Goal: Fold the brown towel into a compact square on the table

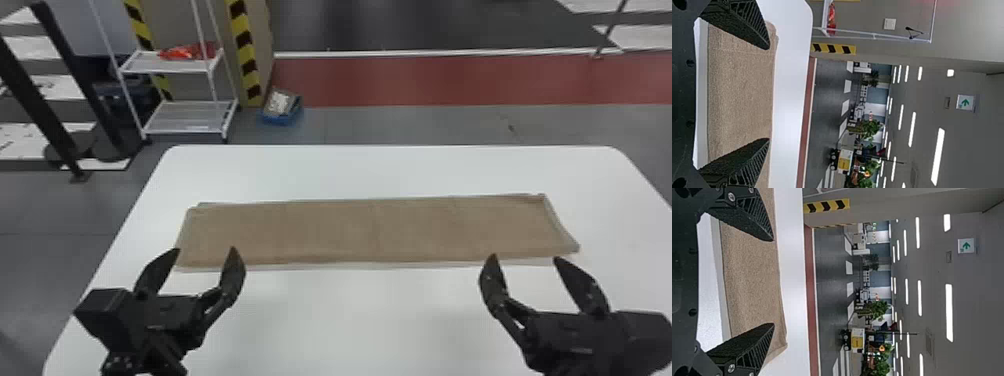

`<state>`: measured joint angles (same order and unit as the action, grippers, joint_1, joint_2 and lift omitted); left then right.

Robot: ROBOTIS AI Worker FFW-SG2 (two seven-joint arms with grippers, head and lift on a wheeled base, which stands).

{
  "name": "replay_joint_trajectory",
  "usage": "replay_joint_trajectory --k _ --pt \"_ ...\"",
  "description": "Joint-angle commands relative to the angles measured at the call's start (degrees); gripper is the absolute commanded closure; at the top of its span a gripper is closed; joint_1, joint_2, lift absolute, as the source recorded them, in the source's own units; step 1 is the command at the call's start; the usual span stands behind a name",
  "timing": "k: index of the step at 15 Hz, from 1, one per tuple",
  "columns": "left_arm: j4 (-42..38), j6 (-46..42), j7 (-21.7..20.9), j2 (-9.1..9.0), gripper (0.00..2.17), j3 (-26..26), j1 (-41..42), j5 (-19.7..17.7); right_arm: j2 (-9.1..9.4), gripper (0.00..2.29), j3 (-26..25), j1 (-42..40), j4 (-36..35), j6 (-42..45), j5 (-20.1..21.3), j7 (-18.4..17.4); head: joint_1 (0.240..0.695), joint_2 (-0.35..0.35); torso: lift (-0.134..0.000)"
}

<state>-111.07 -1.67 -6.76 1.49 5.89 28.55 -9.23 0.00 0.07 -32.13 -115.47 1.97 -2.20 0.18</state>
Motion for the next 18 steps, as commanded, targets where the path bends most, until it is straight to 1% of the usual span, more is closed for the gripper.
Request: replay_joint_trajectory --k 1,14,16,18 --pt "-0.03 0.05 0.00 0.18 0.04 0.00 0.02 0.00 0.05 0.12 0.02 -0.22 -0.19 0.00 0.00 0.00 0.695 0.051 -0.100" --pt "-0.73 1.64 -0.09 0.18 0.04 -0.35 -0.16 0.26 0.05 0.12 -0.07 -0.92 -0.89 -0.18 0.00 0.00 0.695 0.045 -0.100" --pt "-0.64 3.92 -0.18 0.27 0.04 -0.26 -2.18 0.35 0.05 0.12 -0.07 -1.01 -0.89 -0.18 0.00 0.00 0.695 0.045 -0.100" --pt "-0.38 9.19 -0.71 0.27 0.04 0.79 -5.25 0.35 0.05 0.12 -0.16 -1.19 -0.89 -0.18 0.00 0.00 0.695 0.043 -0.100"
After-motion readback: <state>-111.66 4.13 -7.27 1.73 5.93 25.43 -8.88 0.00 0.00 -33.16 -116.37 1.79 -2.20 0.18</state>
